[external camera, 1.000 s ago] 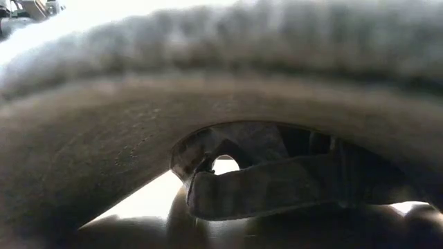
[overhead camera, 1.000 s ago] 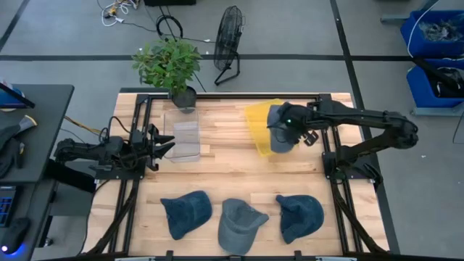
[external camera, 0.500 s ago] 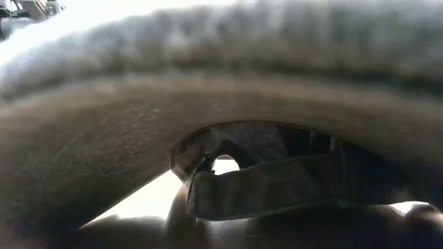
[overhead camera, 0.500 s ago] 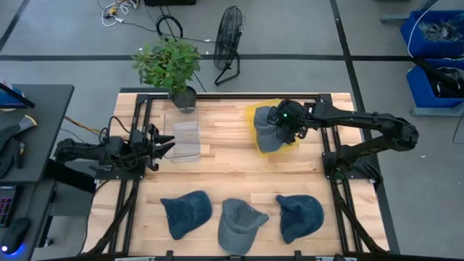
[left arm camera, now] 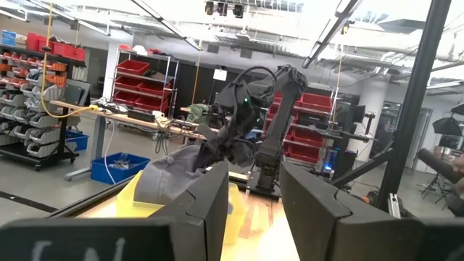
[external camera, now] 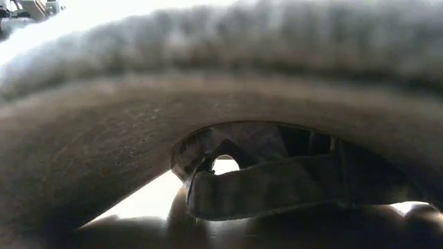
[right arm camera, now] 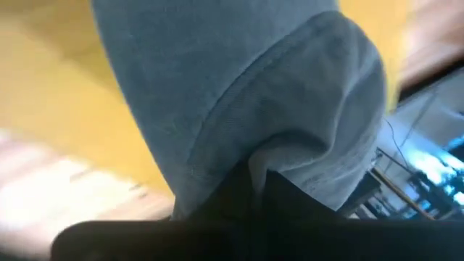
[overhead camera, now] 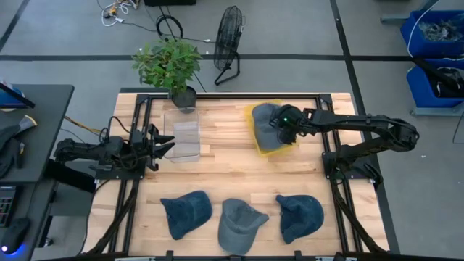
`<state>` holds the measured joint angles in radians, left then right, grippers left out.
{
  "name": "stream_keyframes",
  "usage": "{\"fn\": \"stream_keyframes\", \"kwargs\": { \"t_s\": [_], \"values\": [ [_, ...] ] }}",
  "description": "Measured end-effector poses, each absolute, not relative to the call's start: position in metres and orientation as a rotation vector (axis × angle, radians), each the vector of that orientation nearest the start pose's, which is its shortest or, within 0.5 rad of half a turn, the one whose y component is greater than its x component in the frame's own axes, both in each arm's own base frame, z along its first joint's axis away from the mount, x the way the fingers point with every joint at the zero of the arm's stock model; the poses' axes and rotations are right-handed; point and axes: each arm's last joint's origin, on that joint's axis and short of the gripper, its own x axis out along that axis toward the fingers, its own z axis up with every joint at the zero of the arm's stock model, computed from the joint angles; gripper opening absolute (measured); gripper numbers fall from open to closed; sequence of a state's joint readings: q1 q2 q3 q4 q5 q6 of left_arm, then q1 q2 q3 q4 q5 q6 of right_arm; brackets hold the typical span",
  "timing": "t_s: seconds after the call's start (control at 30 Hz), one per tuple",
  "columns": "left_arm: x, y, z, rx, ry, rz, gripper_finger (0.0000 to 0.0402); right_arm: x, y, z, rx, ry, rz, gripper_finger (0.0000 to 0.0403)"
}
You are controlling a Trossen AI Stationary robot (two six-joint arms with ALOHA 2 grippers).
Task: Pick & Place hat
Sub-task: Put the top gray cap into the yellow bin
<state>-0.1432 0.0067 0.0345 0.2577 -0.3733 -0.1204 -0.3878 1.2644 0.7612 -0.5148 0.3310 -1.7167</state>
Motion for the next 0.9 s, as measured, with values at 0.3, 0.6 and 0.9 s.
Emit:
{"fn": "stream_keyframes", "kwargs": {
  "t_s": [0.3,0.6,0.9],
  "values": [
    [0.0907,-0.0024,0.1987,-0.192,-0.290,0.212,0.0128,0.2190,-0.0973,0.2115,-1.240,1.204,0.218,0.0058],
    [0.0907,-0.0024,0.1987,-0.192,-0.290,0.212,0.0128,0.2176,-0.0990,0.2119,-1.172,1.260,0.102,0.0088],
    [0.0907,-0.0024,0.1987,-0.192,-0.290,0.212,0.0128,0.2161,-0.0990,0.2111,-1.107,1.278,0.054,0.0133]
  ]
}}
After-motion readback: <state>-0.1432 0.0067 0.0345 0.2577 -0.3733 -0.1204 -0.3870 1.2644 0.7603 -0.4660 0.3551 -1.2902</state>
